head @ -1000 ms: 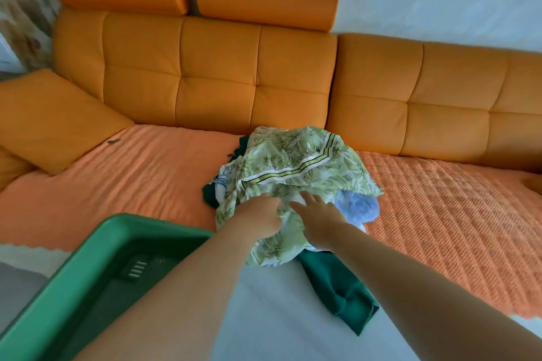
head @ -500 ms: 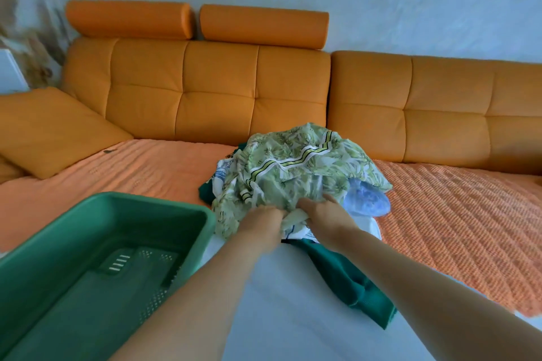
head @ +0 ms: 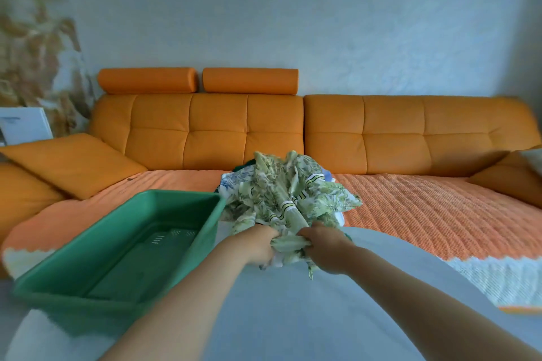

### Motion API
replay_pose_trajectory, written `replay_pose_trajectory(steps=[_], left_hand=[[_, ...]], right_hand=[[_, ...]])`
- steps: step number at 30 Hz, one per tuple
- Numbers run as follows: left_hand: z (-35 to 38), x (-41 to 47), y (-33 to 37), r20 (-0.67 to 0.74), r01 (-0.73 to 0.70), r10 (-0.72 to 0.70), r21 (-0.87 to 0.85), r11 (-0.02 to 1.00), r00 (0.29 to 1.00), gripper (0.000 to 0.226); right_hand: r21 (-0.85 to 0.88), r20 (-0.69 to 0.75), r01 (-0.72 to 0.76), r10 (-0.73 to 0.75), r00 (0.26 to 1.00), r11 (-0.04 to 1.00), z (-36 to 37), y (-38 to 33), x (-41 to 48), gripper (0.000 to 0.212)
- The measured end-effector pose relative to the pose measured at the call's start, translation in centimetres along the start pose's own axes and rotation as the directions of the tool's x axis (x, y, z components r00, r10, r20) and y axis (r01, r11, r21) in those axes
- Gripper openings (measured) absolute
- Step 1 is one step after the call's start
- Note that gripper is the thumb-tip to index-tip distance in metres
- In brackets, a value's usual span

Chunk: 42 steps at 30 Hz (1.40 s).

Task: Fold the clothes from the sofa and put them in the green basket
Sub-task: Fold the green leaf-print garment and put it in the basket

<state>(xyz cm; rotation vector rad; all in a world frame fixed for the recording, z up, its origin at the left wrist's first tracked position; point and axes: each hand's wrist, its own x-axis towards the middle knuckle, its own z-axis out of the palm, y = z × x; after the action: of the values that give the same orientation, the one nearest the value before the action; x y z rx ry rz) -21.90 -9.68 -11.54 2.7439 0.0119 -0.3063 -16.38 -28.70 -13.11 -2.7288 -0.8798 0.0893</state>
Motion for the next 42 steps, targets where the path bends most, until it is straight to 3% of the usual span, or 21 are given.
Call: replay_pose_trajectory(steps=[3,4,6,8,10,12,13,16,19,21,23,26,29,31,34,36,38,39,41,42], left_hand=[[1.2,-3.9,1.8,0.214,0.019,-0.026,0.034,0.999,0.977,0.004],[1.6,-4.9,2.2,0.315,0.040,-0.048,0.032,0.999,0.948,0.011],[2.1,-6.5,2.8,0.499,0.124,-0.099,-0.017,0.992,0.861,0.046],[2.4,-7.2,3.0,0.573,0.179,-0.102,-0.080,0.981,0.813,0.059],[2.2,-6.9,3.0,0.487,0.128,-0.048,-0.133,0.983,0.872,0.050],[2.0,-5.7,2.8,0.284,0.054,0.002,-0.189,0.981,0.959,0.036],[2.0,-4.8,2.6,0.176,0.018,0.015,-0.183,0.983,0.984,0.030],[2.7,-1.7,2.0,-0.049,-0.016,0.012,-0.082,0.997,0.999,0.029],[4.2,1.2,1.4,-0.159,-0.016,0.022,0.044,0.999,0.987,0.055],[5.5,2.3,0.9,-0.154,-0.014,0.038,0.155,0.988,0.987,0.076],[6.6,2.6,0.2,-0.054,0.012,-0.001,0.199,0.980,0.999,0.095],[7.5,2.2,-1.4,0.025,0.023,-0.029,0.205,0.978,0.999,0.090],[7.0,1.4,-2.3,0.022,0.004,-0.010,0.229,0.973,1.000,0.054],[6.7,0.8,-2.6,0.046,0.055,-0.067,0.233,0.971,0.997,0.044],[6.8,-0.1,-2.9,0.080,0.146,-0.172,0.255,0.956,0.982,0.037],[6.5,-0.5,-2.3,0.091,0.185,-0.221,0.300,0.936,0.971,0.036],[6.1,-0.7,-0.8,-0.045,0.155,-0.148,0.264,0.952,0.988,0.033],[6.1,-0.7,0.0,-0.138,0.096,-0.071,0.191,0.977,0.988,0.030],[6.7,-0.5,1.4,-0.234,-0.086,0.078,-0.022,0.996,0.969,0.028],[7.1,-0.4,1.9,-0.215,-0.152,0.125,-0.113,0.982,0.969,0.036]], right_hand=[[-0.016,0.179,-0.045,0.047,0.983,0.999,0.5,-0.6,-4.6,0.035],[-0.058,0.286,-0.042,0.057,0.956,0.997,0.6,-0.8,-5.9,0.029],[-0.110,0.476,-0.041,0.088,0.875,0.993,0.4,-1.4,-8.1,0.026],[-0.122,0.577,0.004,0.067,0.814,0.993,-0.2,-1.7,-9.4,0.039],[0.010,0.618,0.005,-0.010,0.786,1.000,-0.8,-1.7,-9.5,0.042],[0.237,0.534,-0.131,-0.016,0.846,0.963,-1.3,-1.4,-8.7,0.039],[0.288,0.438,-0.132,-0.008,0.899,0.948,-1.5,-1.1,-8.1,0.038],[0.169,0.117,-0.100,0.081,0.990,0.981,-0.5,0.8,-5.6,0.036],[0.012,0.011,-0.104,0.104,0.995,0.994,1.8,2.9,-3.4,0.044],[-0.092,0.011,-0.082,0.084,0.996,0.992,3.4,4.4,-2.4,0.060],[-0.148,0.018,-0.097,0.101,0.995,0.984,4.9,5.6,-1.6,0.081],[-0.190,0.039,-0.152,0.162,0.986,0.970,6.7,7.0,-1.0,0.097],[-0.163,0.030,-0.201,0.208,0.978,0.966,6.7,7.4,-1.2,0.083],[-0.112,0.062,-0.217,0.225,0.972,0.970,5.9,7.0,-1.6,0.064],[-0.053,0.172,-0.210,0.216,0.961,0.976,4.6,5.3,-2.9,0.056],[-0.050,0.283,-0.105,0.115,0.952,0.993,4.3,3.7,-4.5,0.040],[0.010,0.417,0.007,-0.010,0.909,1.000,4.0,2.6,-6.2,0.039],[0.089,0.447,-0.008,-0.033,0.894,0.996,3.7,2.2,-6.9,0.042],[0.308,0.388,-0.106,-0.024,0.921,0.945,3.1,2.1,-7.4,0.039],[0.415,0.304,-0.157,0.026,0.952,0.896,2.8,2.3,-7.2,0.033]])
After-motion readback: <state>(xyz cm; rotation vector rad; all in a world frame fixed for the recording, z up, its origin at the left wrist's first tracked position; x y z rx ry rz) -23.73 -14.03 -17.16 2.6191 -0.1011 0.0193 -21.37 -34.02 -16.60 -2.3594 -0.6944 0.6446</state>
